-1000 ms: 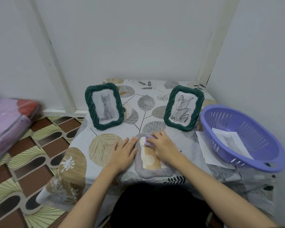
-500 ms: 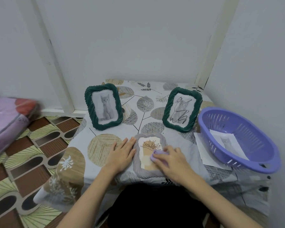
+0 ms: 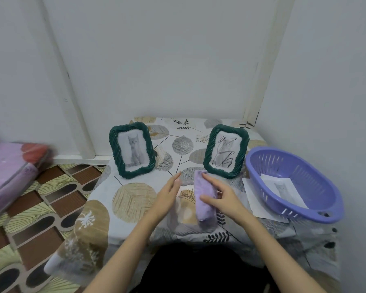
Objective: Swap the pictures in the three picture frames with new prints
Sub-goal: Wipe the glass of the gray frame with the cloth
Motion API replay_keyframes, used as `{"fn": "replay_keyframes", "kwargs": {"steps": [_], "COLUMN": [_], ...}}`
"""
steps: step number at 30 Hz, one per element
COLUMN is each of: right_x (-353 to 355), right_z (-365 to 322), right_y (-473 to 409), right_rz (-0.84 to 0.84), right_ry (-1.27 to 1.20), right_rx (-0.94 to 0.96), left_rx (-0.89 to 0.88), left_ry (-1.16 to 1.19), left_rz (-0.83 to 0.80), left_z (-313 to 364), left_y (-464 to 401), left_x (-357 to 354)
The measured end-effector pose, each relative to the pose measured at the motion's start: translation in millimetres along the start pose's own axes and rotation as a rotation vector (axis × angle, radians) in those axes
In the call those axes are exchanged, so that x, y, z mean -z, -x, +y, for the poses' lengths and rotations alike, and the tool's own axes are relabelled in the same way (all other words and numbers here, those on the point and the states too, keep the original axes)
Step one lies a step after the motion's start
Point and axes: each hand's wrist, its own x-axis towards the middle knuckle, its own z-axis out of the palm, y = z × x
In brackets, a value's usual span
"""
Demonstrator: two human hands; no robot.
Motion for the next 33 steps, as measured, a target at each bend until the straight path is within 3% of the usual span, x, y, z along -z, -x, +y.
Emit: {"fn": "replay_keyframes", "kwargs": {"steps": [2,3,7,9,12,15,19,22,25,27,30,33], "right_x": [-14.8,-21.0,-30.7,-26.0,-14.9,-16.4,-27.0,-31.6,-31.1,-28.7,-24.2,-19.0], "right_z": [3.0,4.4,8.8,12.8,28.2,41.0,50.7,51.9,46.1,39.8,38.4,41.8], "right_y": [-4.9,-7.2,-10.4,-9.9,-9.0,-4.4,-2.2,-2.6,-4.1,-5.4,-6.9,-1.6], "right_rz": [-0.013,-0.017,-0.056,0.004,0.164,0.185,0.211,0.259,0.298,0.344,0.343,0.353], "right_ry": [-0.005,0.003,-0.057,0.019,0.408,0.777,0.943,0.955,0.799,0.569,0.11,-0.293], "right_rx": [0.008,0.009,-0.056,-0.094,-0.155,-0.244,-0.245,-0.245,-0.29,-0.35,-0.407,-0.359], "left_rx": [0.16,0.181,0.172,0.185,0.172,0.096,0.212,0.187,0.095,0.056,0.062,0.113], "left_ry": [0.44,0.512,0.457,0.421,0.128,-0.411,-0.998,-1.166,-1.184,-1.045,-0.687,-0.237], "left_rz": [-0.07,-0.07,0.094,0.161,0.272,0.395,0.207,0.213,0.132,0.081,0.064,0.211], "left_z": [11.7,12.3,-1.3,-6.2,-19.8,-44.7,-71.8,-64.6,-48.6,-38.6,-33.9,-25.5], "left_y": [6.8,9.4,9.8,13.2,13.5,10.4,18.6,14.6,2.1,-0.1,-1.8,-2.6], "left_x": [-6.4,-6.3,7.4,26.2,59.0,78.8,70.3,60.8,36.6,13.2,-11.7,-17.7]}}
